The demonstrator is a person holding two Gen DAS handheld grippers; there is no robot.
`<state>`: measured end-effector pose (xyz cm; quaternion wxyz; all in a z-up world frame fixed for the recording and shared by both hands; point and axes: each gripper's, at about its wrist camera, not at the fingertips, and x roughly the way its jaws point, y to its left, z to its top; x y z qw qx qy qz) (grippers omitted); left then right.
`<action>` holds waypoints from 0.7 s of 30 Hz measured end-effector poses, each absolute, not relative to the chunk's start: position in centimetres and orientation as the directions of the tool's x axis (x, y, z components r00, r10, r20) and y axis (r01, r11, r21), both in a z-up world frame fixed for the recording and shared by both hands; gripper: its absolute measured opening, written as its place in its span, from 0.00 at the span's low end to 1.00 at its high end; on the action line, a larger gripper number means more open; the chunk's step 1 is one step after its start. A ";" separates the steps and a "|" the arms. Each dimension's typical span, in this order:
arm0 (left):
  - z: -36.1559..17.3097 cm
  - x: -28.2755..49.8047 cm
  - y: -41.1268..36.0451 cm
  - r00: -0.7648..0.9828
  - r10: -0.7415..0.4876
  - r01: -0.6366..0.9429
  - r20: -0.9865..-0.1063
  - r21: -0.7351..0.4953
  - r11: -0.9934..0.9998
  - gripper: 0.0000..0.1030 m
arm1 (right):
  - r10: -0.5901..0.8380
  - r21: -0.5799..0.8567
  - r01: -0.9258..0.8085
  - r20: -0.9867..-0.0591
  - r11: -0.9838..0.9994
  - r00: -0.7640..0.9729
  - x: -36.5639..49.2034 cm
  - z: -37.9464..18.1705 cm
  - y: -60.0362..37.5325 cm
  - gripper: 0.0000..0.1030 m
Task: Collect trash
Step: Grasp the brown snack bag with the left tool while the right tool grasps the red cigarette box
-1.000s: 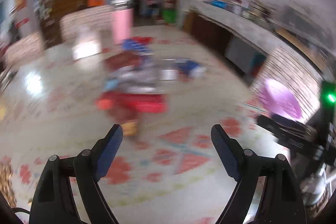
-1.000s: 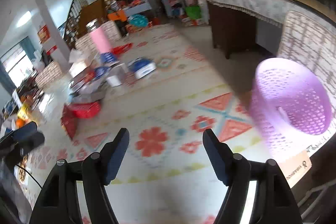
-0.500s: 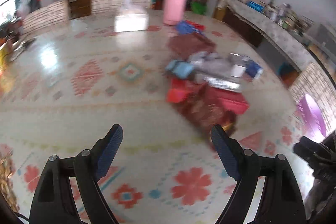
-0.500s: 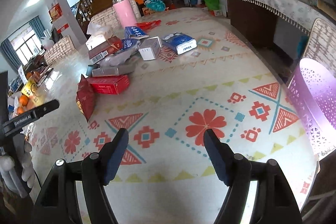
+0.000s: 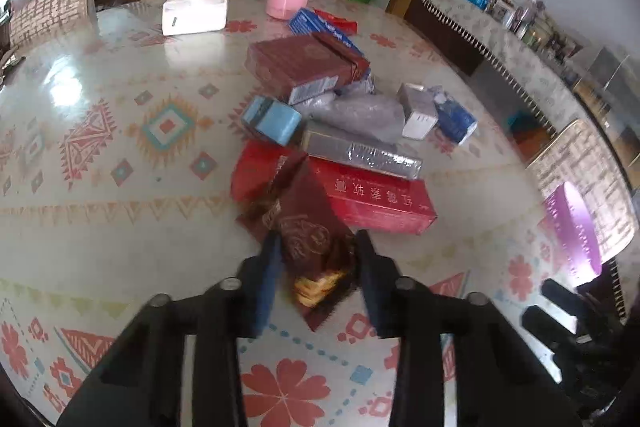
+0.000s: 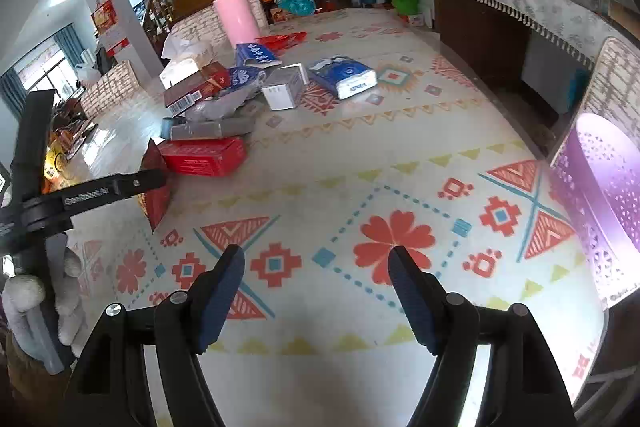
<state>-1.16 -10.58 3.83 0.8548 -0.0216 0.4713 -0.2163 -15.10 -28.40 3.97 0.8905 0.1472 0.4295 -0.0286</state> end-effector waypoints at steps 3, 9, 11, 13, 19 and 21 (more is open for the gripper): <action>3.8 -1.0 -9.7 0.460 -0.414 0.344 -0.786 -0.272 0.899 0.31 | 0.109 0.249 0.144 -0.778 0.958 0.618 -13.9 3.8 -27.7 0.77; 3.7 -0.6 -8.5 0.457 -0.444 0.342 -0.771 -0.308 0.888 0.31 | 0.143 0.175 -0.008 -0.780 0.985 0.609 -9.4 4.4 -24.7 0.82; 3.7 -0.6 -8.3 0.454 -0.454 0.346 -0.766 -0.318 0.883 0.31 | 0.140 0.124 -0.069 -0.782 0.990 0.608 -7.3 4.4 -23.5 0.85; 3.6 -0.5 -7.9 0.447 -0.472 0.350 -0.760 -0.337 0.874 0.31 | 0.137 0.082 -0.118 -0.788 0.990 0.600 -5.0 4.3 -22.6 0.85; 3.4 0.1 -6.8 0.394 -0.522 0.339 -0.757 -0.408 0.848 0.32 | 0.145 0.044 -0.194 -0.825 0.980 0.546 0.5 2.7 -21.4 0.86; 3.5 0.2 -6.6 0.381 -0.529 0.338 -0.758 -0.418 0.843 0.32 | 0.184 0.088 -0.200 -0.826 0.976 0.533 1.6 2.4 -21.7 0.87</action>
